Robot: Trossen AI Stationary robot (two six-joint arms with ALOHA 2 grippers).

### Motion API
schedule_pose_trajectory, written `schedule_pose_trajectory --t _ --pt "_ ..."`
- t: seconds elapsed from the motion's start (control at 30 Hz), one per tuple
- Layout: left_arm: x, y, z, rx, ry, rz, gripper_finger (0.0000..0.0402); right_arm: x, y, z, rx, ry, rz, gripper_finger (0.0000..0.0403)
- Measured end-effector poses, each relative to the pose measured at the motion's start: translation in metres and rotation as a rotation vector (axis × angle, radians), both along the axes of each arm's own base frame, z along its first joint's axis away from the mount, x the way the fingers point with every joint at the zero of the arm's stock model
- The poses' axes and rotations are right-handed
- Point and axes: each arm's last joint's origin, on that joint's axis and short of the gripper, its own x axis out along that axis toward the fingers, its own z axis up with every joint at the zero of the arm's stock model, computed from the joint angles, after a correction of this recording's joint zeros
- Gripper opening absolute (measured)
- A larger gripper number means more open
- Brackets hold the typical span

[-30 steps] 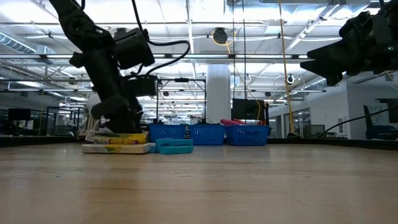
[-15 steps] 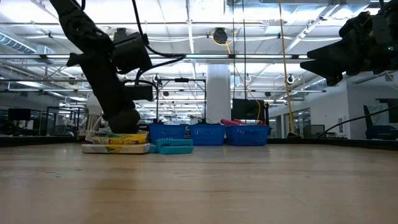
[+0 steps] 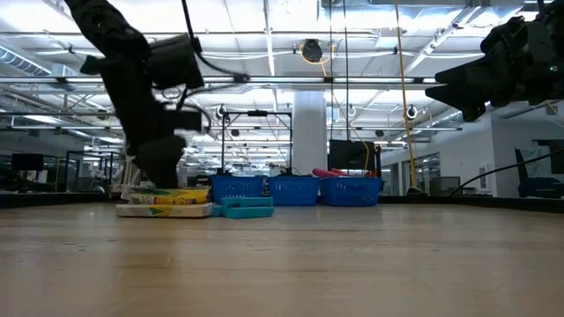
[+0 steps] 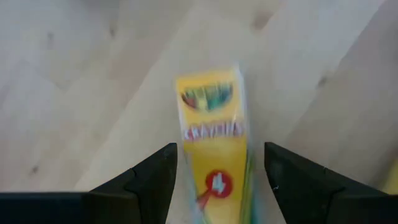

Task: Pick & Place School Supplies
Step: Put the crayon box into the left blue bin

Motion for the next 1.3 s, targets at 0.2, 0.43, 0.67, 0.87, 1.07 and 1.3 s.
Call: schedule_pose_trajectory --t 0.2,0.43,0.67,0.87,1.07,1.3 --pt "-0.006 0.000 0.030 0.028 -0.132 -0.014 0.0241 0.000 0.000 0.000 0.000 0.000 0.000 0.0207" --pt "-0.022 -0.001 0.060 0.081 -0.215 -0.051 0.0241 0.000 0.000 0.000 0.000 0.000 0.000 0.0204" --pt "-0.045 0.003 0.058 0.092 -0.314 0.026 0.0241 0.000 0.000 0.000 0.000 0.000 0.000 0.0207" --pt "-0.059 0.005 0.033 -0.025 -0.316 0.165 0.0241 0.000 0.000 0.000 0.000 0.000 0.000 0.0204" --pt "-0.054 0.005 0.016 -0.171 -0.263 0.182 0.0241 0.000 0.000 0.000 0.000 0.001 0.000 0.0207" --pt "-0.047 0.007 -0.008 -0.186 -0.141 0.190 0.0241 0.000 0.000 0.000 0.000 0.000 0.000 0.0204"
